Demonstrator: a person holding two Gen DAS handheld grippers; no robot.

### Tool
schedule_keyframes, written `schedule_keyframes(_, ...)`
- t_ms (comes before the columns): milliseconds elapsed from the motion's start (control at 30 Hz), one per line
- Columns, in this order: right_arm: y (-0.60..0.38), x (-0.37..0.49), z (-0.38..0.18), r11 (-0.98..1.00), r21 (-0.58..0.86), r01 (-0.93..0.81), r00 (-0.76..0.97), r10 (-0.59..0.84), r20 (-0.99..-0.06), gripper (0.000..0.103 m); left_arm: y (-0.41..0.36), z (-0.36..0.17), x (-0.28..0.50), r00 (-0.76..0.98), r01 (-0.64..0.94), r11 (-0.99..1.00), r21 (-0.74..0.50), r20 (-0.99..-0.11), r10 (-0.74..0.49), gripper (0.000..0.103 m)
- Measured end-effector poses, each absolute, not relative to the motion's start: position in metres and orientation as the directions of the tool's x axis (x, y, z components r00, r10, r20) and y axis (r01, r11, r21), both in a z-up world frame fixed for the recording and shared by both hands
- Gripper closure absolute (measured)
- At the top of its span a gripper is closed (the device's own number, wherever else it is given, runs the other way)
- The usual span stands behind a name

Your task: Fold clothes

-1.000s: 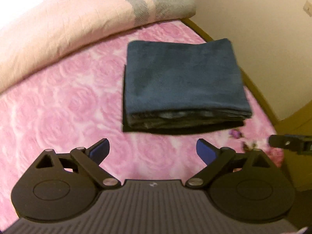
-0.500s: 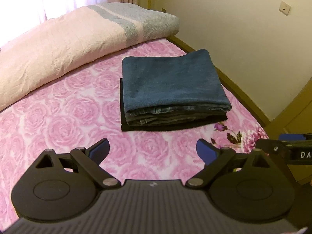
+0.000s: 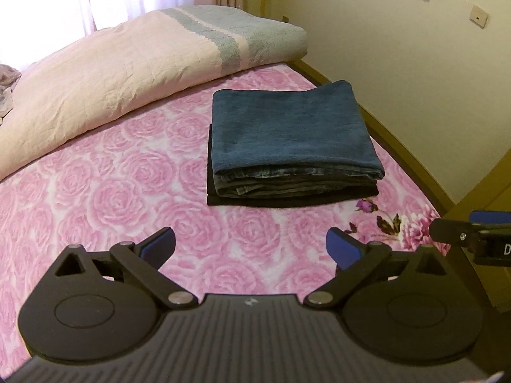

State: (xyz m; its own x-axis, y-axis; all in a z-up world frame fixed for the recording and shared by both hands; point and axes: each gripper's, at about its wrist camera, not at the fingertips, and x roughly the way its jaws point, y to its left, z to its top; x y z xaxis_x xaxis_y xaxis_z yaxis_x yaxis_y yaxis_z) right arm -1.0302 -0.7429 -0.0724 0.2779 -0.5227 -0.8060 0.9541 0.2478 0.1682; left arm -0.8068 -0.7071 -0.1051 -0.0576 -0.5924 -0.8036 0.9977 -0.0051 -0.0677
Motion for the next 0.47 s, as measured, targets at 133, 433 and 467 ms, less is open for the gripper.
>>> schedule_keyframes(133,-0.746,-1.039,-0.075,0.274,0.166,0.947,0.290,-0.516,-0.806,0.014,-0.703,-0.102,-0.817,-0.033,0.999,0.012,-0.050,-0.804,-0.593,0.004)
schedule_keyframes(433,-0.747,-1.052,-0.070,0.291,0.173,0.941,0.309,-0.528,-0.791,0.014,-0.697,-0.095,-0.828,-0.008,0.998,0.039,-0.041,-0.788,-0.616,0.004)
schedule_keyframes(467,-0.746,-1.054,-0.070,0.291,0.173,0.941,0.309,-0.527,-0.792,0.014,-0.696,-0.094,-0.829,-0.007,0.998,0.040,-0.040,-0.786,-0.618,0.003)
